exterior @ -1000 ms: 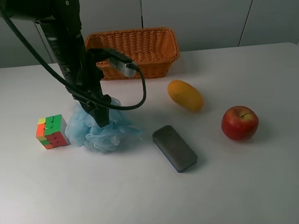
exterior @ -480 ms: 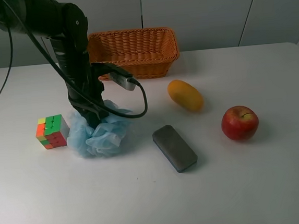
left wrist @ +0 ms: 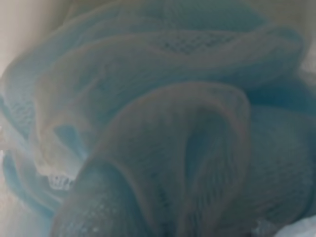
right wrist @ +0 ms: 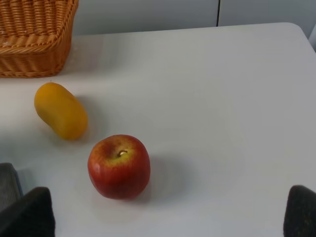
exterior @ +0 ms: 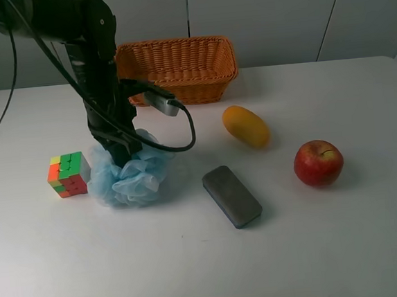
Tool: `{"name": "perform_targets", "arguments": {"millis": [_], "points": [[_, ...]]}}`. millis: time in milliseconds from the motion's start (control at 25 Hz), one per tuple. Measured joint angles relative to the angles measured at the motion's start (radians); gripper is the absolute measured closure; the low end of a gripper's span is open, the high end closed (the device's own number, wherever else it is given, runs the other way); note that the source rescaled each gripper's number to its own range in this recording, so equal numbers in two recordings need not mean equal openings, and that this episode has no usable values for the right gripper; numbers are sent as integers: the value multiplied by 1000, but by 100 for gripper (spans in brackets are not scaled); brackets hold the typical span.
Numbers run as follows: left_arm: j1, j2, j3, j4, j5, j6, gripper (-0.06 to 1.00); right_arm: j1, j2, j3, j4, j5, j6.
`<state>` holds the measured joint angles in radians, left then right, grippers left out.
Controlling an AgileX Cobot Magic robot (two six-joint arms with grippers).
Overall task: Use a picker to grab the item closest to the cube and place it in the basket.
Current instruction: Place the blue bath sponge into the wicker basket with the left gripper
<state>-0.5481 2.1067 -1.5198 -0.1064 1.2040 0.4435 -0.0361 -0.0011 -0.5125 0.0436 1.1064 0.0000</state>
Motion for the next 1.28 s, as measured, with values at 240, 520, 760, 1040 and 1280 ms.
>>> {"name": "perform_targets", "arguments": {"millis": [240,520,760,1040,1280], "points": [[0,-96,-194,4,3,-100,91,0,0,0,0,0,0],[0,-126,-434,82,-17,-206,93,0,0,0,0,0,0],[15,-98,-472,165,-255,-277,93,0,0,0,0,0,0],[76,61,-472,171,-465,-374,94,0,0,0,0,0,0],[111,169,-472,137,-547,-389,93,0,0,0,0,0,0]]}}
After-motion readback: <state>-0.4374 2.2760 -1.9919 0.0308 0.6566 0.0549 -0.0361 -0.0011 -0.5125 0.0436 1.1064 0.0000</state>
